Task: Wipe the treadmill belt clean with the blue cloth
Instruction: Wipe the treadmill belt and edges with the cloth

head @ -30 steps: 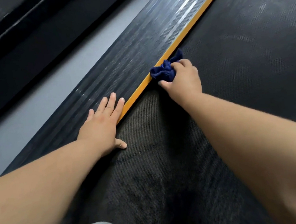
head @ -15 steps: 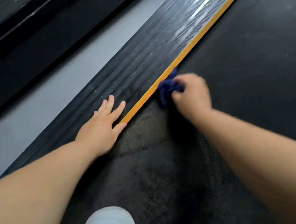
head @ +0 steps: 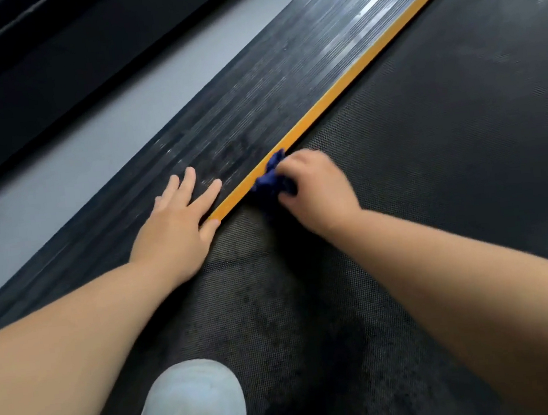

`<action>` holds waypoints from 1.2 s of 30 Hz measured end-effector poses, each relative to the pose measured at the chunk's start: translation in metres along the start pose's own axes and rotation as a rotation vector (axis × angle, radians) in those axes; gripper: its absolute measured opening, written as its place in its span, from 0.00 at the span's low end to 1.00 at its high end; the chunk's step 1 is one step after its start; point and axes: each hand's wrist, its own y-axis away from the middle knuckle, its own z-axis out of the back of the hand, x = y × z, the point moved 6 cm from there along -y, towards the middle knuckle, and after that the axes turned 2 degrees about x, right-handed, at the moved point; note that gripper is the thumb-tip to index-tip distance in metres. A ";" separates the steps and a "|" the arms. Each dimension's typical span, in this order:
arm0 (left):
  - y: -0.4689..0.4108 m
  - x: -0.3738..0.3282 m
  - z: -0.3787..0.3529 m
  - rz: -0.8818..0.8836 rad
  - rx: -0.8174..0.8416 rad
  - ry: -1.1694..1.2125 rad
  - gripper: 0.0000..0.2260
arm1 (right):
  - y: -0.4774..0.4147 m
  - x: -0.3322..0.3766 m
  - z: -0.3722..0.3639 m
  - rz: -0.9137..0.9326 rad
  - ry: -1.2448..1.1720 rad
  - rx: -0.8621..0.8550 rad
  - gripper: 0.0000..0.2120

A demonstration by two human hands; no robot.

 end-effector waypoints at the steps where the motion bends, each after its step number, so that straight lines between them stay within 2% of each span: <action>1: -0.001 0.002 -0.003 0.001 0.054 -0.022 0.25 | -0.009 -0.019 0.015 -0.113 0.009 -0.073 0.12; 3: -0.005 0.008 -0.004 0.019 0.140 -0.073 0.26 | -0.021 -0.058 0.041 -0.374 0.011 -0.186 0.13; 5: -0.007 0.009 -0.004 0.013 0.182 -0.123 0.27 | -0.023 -0.068 0.045 -0.495 0.009 -0.213 0.14; 8: -0.009 0.006 -0.004 0.014 0.210 -0.150 0.29 | -0.013 -0.027 0.019 -0.368 -0.015 -0.153 0.11; 11: -0.010 0.002 -0.002 0.009 0.197 -0.181 0.29 | 0.013 0.024 -0.019 -0.097 -0.061 0.064 0.10; 13: -0.010 -0.002 -0.002 -0.008 0.189 -0.214 0.29 | 0.022 0.032 -0.022 0.019 -0.059 0.164 0.11; 15: -0.011 -0.003 -0.002 -0.012 0.197 -0.226 0.29 | 0.008 0.004 0.001 -0.044 -0.024 0.051 0.12; 17: -0.011 0.002 -0.005 0.003 0.212 -0.207 0.29 | -0.008 -0.043 0.038 -0.286 -0.008 -0.147 0.13; 19: -0.012 0.005 -0.006 0.015 0.213 -0.174 0.30 | -0.011 -0.073 0.057 -0.474 -0.013 -0.199 0.16; 24: -0.009 0.000 -0.002 0.037 0.228 -0.172 0.29 | -0.003 -0.053 0.036 -0.342 0.318 -0.069 0.29; 26: -0.011 0.000 -0.002 0.033 0.226 -0.180 0.30 | -0.012 -0.063 0.040 -0.399 0.331 -0.101 0.26; 28: -0.011 0.004 -0.003 0.047 0.245 -0.183 0.30 | -0.016 -0.063 0.040 -0.442 0.218 -0.148 0.20; 30: -0.012 0.004 -0.003 0.042 0.260 -0.185 0.30 | -0.012 -0.041 0.027 -0.326 0.144 -0.140 0.17; 33: -0.013 0.004 0.004 0.009 0.300 -0.235 0.32 | 0.011 0.010 -0.009 0.095 0.125 0.089 0.13; 34: -0.012 0.004 0.008 0.010 0.321 -0.246 0.33 | 0.014 0.014 -0.012 0.178 0.160 0.109 0.12; 35: -0.011 0.003 0.010 0.013 0.344 -0.254 0.33 | 0.008 0.007 -0.008 0.167 0.187 0.066 0.11; 36: -0.011 0.001 0.010 0.014 0.360 -0.262 0.34 | 0.000 -0.008 0.003 0.061 0.194 -0.020 0.11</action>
